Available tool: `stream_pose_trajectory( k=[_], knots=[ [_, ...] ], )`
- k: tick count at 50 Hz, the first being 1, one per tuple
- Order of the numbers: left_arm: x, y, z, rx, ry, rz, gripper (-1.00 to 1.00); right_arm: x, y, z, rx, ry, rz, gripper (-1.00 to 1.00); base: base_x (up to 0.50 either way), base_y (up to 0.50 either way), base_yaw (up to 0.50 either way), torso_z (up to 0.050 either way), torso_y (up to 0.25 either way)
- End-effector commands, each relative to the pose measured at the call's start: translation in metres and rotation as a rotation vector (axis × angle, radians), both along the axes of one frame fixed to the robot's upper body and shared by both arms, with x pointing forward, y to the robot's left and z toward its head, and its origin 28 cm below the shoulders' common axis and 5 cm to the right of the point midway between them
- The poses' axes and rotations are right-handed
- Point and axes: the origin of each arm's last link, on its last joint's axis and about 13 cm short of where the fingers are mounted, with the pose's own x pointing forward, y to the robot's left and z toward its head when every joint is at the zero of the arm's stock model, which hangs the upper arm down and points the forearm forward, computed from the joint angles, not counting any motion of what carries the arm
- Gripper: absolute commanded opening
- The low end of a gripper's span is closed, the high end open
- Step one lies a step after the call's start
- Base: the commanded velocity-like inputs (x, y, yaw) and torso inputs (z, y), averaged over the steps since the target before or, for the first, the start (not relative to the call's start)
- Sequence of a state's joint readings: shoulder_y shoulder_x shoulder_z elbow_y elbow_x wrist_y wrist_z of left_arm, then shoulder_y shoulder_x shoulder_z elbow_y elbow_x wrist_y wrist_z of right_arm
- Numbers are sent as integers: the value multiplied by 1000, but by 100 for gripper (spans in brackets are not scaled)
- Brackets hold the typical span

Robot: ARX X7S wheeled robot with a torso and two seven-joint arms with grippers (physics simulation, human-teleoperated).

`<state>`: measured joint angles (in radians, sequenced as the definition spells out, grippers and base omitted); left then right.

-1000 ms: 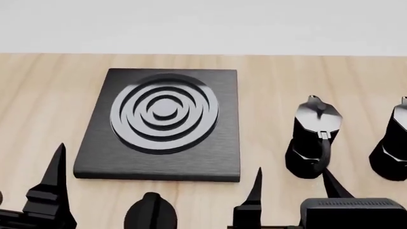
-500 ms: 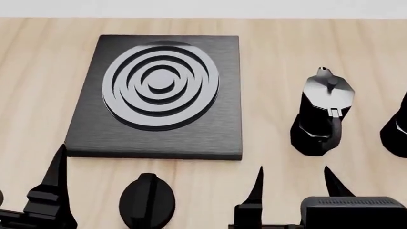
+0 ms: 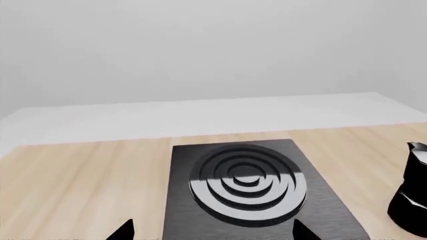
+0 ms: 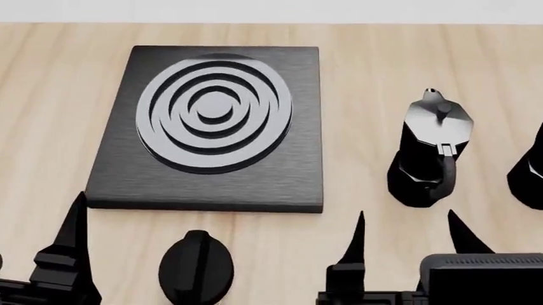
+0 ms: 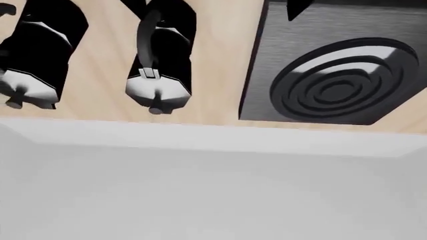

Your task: Put the right moka pot on the stove.

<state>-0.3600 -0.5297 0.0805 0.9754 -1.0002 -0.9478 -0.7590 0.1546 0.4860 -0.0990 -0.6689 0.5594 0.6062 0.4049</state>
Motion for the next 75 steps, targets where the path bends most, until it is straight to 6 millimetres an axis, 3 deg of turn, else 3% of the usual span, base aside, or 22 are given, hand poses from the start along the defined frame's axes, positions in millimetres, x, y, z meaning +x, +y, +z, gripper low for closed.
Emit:
stream_pose_trajectory(
  k=[1, 17, 36, 57, 75],
  knots=[
    [0, 0, 0, -1, 7, 4, 100, -1, -19, 13, -12, -32, 5, 100, 0, 0, 0, 0, 0],
    [-2, 1, 1, -6, 4, 12, 100, -8, -67, 33, -7, -46, -99, 100, 0, 0, 0, 0, 0],
    [-1, 0, 0, 11, 7, 18, 100, -6, -101, 43, -16, -20, -207, 100, 0, 0, 0, 0, 0],
    [0, 0, -1, 1, 17, 3, 100, 12, -132, 49, -30, -2, -304, 100, 0, 0, 0, 0, 0],
    [-1, 0, 0, 7, 15, 0, 100, 33, -152, 48, 68, 35, -304, 100, 0, 0, 0, 0, 0]
  ],
)
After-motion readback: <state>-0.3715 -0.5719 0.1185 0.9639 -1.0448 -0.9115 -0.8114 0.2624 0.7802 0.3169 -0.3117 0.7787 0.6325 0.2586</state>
